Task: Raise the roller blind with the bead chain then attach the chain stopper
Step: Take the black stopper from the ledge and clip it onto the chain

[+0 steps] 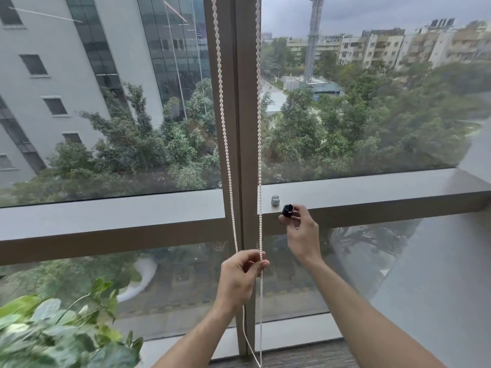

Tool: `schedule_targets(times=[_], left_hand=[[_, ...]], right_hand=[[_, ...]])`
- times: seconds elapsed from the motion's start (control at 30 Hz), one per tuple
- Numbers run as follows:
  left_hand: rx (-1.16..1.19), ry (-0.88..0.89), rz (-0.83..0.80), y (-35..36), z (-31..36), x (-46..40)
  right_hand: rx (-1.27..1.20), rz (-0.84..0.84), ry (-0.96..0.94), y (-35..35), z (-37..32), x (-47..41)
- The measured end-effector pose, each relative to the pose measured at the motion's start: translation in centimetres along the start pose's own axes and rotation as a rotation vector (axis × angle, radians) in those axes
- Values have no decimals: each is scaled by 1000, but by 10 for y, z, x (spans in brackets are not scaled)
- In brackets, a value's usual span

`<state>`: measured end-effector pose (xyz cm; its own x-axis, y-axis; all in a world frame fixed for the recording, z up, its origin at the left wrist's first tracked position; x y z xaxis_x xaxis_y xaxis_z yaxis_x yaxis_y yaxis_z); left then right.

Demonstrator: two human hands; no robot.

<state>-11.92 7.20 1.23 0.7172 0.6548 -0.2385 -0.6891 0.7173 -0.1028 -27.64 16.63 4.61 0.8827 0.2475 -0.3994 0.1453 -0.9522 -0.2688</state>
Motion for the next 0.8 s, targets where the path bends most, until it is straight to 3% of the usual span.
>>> schedule_targets(times=[0.27, 0.63, 0.8], left_hand=[[-118, 147, 12, -1, 1, 11], [-116, 272, -74, -7, 5, 30], [-232, 344, -87, -14, 9, 33]], right_hand=[[-7, -189, -26, -5, 24, 85], [-68, -223, -14, 2, 27, 126], [-124, -250, -33, 4, 24, 131]])
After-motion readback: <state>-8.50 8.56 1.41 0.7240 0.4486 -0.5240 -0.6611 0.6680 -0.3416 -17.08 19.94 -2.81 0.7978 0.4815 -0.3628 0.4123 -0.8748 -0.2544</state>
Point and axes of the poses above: each hand's wrist, its own x-axis away from the middle knuckle, its own y-axis out of the palm, z = x × y, the point moved 1 cm from there along -x, towards the middle knuckle, and after that the axes turned 4 degrees about z, right-handed, at the moved point
